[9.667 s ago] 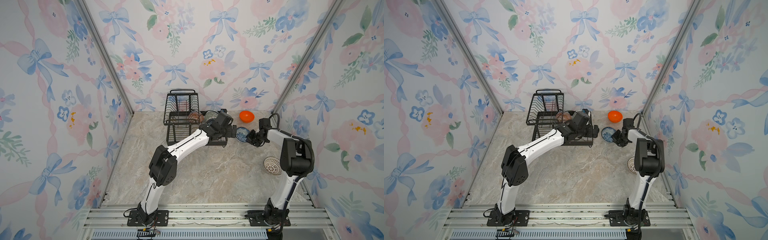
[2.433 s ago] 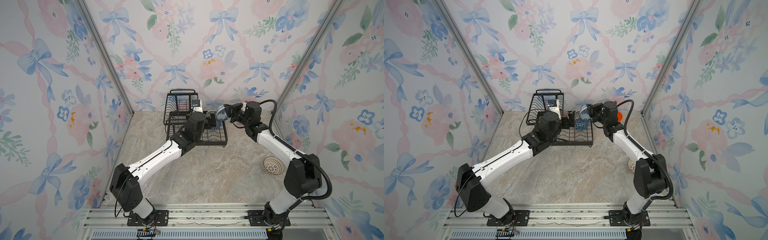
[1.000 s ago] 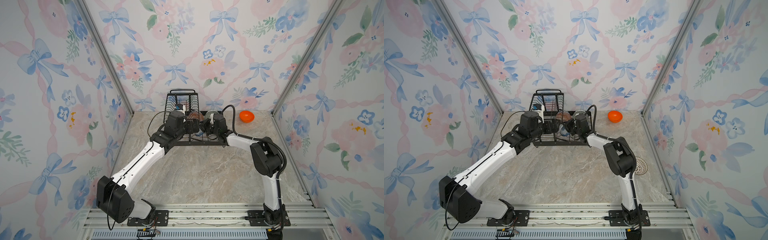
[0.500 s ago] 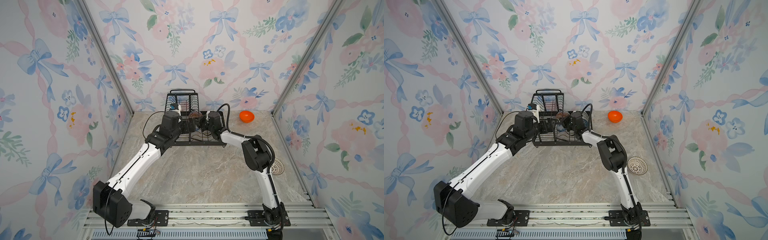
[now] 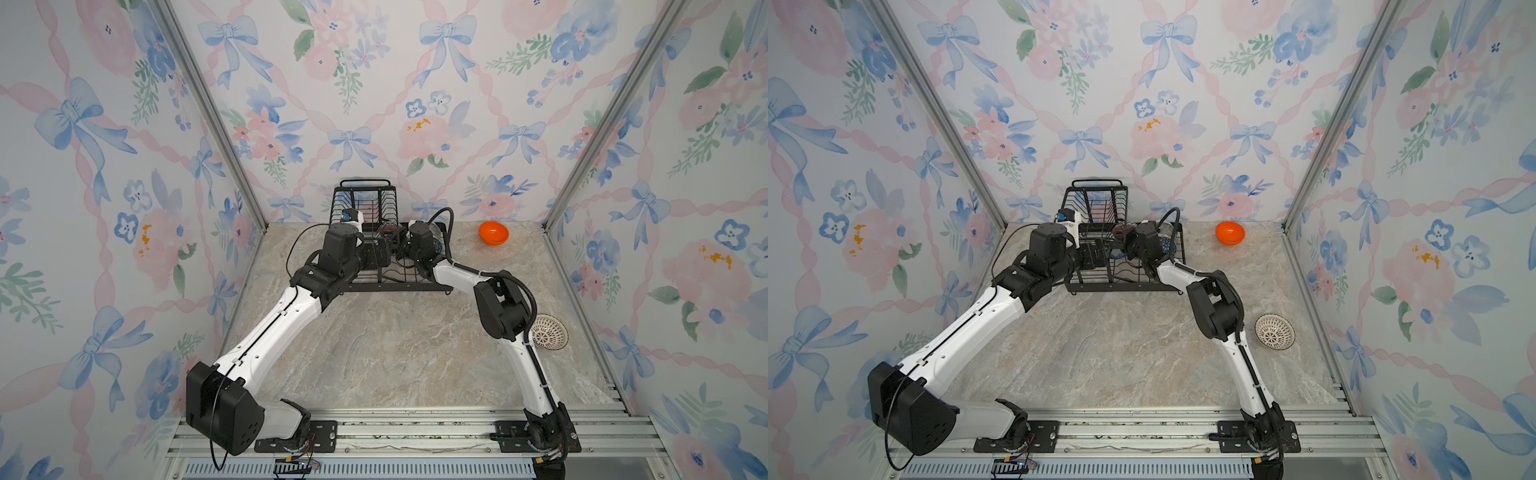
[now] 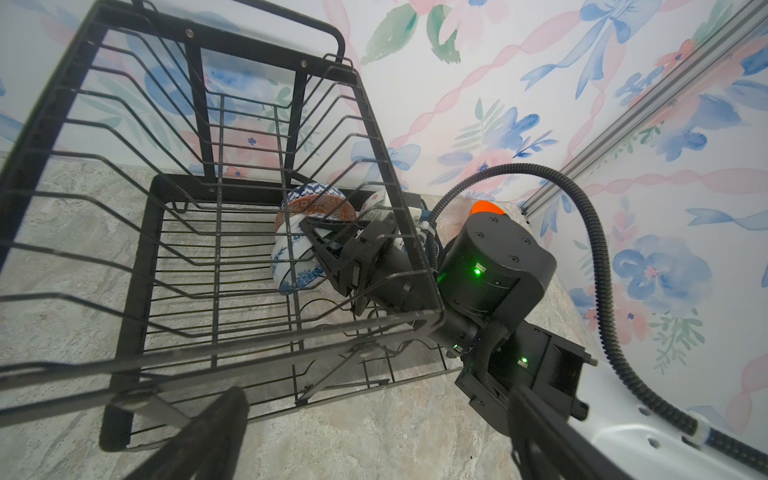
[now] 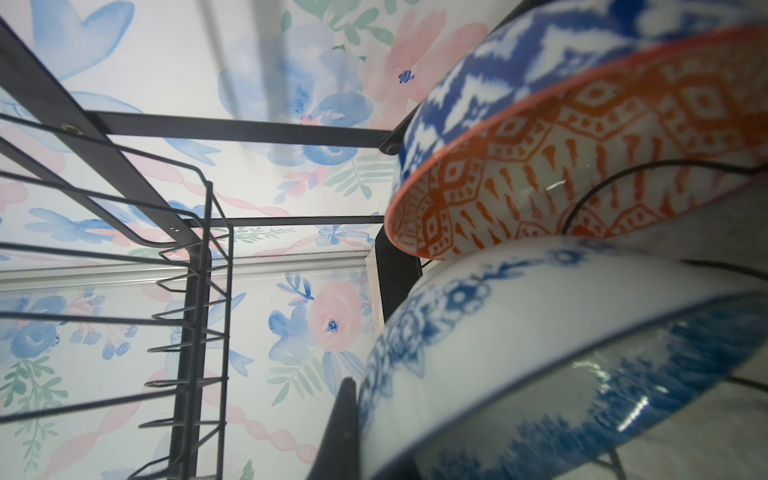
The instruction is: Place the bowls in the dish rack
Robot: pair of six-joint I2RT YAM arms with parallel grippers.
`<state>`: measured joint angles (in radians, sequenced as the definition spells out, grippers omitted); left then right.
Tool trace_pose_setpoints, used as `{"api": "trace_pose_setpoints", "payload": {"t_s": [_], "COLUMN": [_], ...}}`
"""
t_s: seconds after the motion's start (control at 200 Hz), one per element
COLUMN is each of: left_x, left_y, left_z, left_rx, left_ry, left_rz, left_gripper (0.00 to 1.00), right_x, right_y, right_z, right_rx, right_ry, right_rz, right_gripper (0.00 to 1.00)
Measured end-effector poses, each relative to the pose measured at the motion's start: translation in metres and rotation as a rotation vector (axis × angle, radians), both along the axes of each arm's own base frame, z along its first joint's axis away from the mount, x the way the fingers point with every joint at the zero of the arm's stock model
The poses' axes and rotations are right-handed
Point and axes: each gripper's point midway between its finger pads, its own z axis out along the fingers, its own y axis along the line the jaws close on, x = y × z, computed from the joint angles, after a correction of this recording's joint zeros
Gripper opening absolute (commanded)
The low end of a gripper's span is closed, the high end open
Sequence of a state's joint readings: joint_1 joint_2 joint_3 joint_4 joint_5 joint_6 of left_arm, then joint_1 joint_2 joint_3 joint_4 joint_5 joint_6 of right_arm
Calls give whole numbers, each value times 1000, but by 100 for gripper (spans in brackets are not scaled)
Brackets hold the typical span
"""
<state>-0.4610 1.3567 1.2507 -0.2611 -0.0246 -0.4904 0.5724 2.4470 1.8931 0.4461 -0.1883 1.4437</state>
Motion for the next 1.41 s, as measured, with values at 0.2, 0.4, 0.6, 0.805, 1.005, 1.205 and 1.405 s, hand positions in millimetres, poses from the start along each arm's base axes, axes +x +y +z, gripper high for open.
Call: {"api": "trace_pose_setpoints", "payload": {"t_s": [0.2,0.4,0.6,0.805,1.005,1.205,1.405], "left_x": [0,-1,-5,-8,-9,-12,-14], "left_y": [0,0,3,4,4,5,5], "left_z": [-3,-4,-3,-1,-6,-9,-5], "left_rx": [9,14,15,13,17,18,12], "left_ry": [3,2,-1,-6,3,9,-1], "left_rz": [-3,-5,-7,-7,-8,-11,-14], "left_gripper": [98,98,98,98,98,98,98], "right_x": [5,8,7,3,1,-2,-4], "right_y": [1,-2,-2,-7,-18,-19,-21], "right_z": [2,-5,-7,-10,-15,-16,-17], "right_rx": [28,38,57,75,83,86,90], "right_ry": [0,15,7,1,13,25,38], "right_rz": [-33,-86,-116,-162,-229,-267,-288], "right_gripper": [0,0,0,0,0,0,2]}}
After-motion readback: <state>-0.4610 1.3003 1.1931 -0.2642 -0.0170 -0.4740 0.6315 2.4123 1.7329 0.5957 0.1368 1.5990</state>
